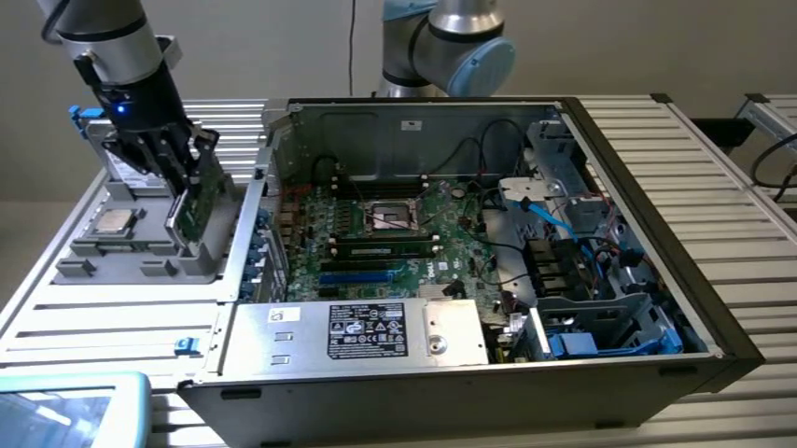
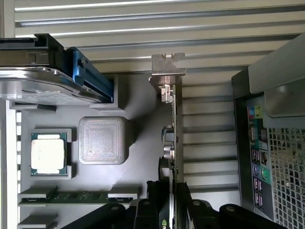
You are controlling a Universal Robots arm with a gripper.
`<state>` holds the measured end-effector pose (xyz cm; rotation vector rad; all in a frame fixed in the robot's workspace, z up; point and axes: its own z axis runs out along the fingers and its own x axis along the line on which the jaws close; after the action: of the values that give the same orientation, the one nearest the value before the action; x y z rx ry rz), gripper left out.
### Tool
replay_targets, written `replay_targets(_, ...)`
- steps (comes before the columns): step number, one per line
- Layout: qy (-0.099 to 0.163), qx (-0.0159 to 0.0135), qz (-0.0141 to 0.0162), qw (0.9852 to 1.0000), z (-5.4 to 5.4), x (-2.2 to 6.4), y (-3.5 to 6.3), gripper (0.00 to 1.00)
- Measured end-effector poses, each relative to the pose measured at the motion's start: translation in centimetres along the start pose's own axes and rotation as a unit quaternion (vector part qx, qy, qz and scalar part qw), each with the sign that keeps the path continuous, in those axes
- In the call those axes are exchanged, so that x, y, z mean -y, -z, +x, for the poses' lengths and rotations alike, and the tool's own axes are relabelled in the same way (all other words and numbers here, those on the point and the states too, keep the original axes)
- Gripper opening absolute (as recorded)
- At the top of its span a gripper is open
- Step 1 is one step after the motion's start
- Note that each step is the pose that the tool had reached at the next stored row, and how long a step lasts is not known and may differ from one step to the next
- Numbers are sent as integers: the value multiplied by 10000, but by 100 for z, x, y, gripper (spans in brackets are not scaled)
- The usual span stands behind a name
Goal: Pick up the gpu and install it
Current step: 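Pick up the gpu and move the gpu toward the slot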
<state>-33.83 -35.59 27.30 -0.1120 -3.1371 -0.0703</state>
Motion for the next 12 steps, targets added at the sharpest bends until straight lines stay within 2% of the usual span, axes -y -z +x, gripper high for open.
replay_targets(12,0,0,0,10000,2,-24,544,27)
